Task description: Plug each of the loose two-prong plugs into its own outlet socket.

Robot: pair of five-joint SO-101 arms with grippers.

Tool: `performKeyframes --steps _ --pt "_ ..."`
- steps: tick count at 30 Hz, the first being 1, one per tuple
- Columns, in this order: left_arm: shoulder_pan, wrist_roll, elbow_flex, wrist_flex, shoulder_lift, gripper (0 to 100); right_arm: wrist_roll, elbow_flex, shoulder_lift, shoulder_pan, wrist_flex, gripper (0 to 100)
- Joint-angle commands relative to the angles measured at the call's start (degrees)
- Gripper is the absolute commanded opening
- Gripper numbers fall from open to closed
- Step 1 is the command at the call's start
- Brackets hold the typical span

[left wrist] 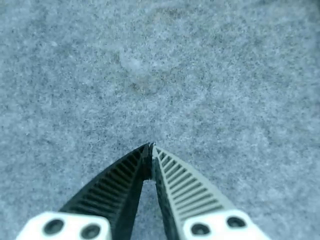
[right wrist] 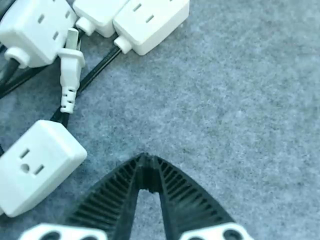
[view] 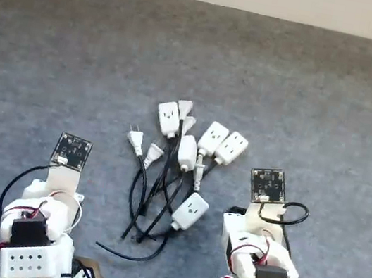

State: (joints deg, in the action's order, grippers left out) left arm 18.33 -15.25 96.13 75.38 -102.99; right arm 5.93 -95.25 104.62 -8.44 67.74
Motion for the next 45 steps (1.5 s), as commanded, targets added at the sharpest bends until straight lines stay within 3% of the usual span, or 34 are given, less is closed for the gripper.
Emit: performKeyframes --steps 1,30,32,36,41,45 --pt "0.66 0.26 1.1 0.26 -0.75 1 0.09 -8.75 0.13 0.4 0.31 0.5" --pt "-0.04 0.26 1.01 -0.44 -0.84 1 0.26 -8.75 0.4 -2.68 -1.63 0.6" --pt "0.04 0.09 1.01 -2.2 -0.84 1 3.34 -8.66 0.4 -3.3 -3.82 0.6" --pt "0.48 -4.4 -0.57 -6.33 -0.92 1 21.19 -7.08 0.48 -0.4 -6.2 0.6" --pt "0.4 -5.19 -4.62 -10.9 -0.84 1 17.14 0.92 0.04 4.0 -5.41 0.6" --pt "0.13 -5.27 -12.26 -6.77 -0.66 1 17.14 7.78 -0.04 2.86 -0.57 0.7"
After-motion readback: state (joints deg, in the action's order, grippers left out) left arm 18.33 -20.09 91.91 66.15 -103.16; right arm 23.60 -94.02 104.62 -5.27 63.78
